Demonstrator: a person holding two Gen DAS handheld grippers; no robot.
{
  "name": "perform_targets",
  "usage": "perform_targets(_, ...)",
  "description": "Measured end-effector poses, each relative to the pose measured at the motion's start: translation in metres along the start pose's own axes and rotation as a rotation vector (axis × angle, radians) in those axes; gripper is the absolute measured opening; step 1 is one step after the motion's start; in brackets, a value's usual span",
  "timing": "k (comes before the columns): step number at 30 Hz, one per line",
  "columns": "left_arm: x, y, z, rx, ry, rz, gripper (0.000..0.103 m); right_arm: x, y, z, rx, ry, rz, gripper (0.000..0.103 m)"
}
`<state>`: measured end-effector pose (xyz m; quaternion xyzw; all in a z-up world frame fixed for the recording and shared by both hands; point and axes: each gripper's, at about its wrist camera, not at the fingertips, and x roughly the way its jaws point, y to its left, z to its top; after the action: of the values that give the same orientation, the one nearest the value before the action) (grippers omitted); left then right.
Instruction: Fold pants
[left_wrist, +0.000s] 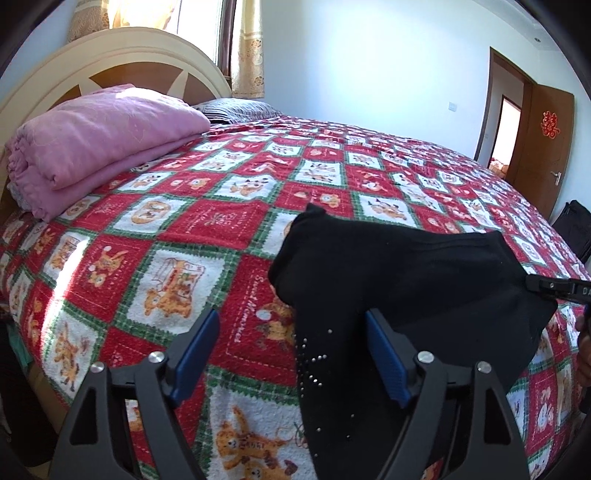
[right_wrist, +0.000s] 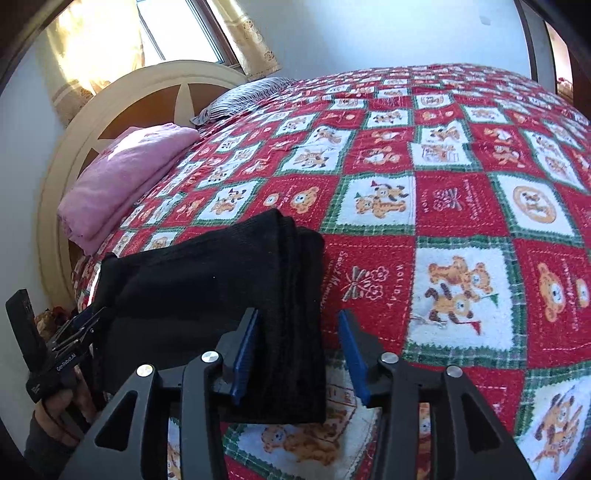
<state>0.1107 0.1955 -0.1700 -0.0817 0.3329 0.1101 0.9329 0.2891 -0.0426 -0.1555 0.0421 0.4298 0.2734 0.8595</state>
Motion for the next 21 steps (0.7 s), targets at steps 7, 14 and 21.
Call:
perform_targets(7, -0.012, -0.004, 0.004, 0.012, -0.014, 0.019, 0.082, -0.012, -0.001, 0.001, -0.013, -0.007, -0.029, 0.047)
perform_targets(14, -0.026, -0.011, 0.011, 0.021, -0.03, 0.049, 0.082, -0.026, -0.004, -0.003, 0.001, -0.015, -0.04, 0.047)
perform_targets(21, -0.068, -0.033, 0.028, 0.031, -0.149, 0.062, 0.1, -0.092, 0.018, -0.011, -0.089, -0.12, -0.11, 0.063)
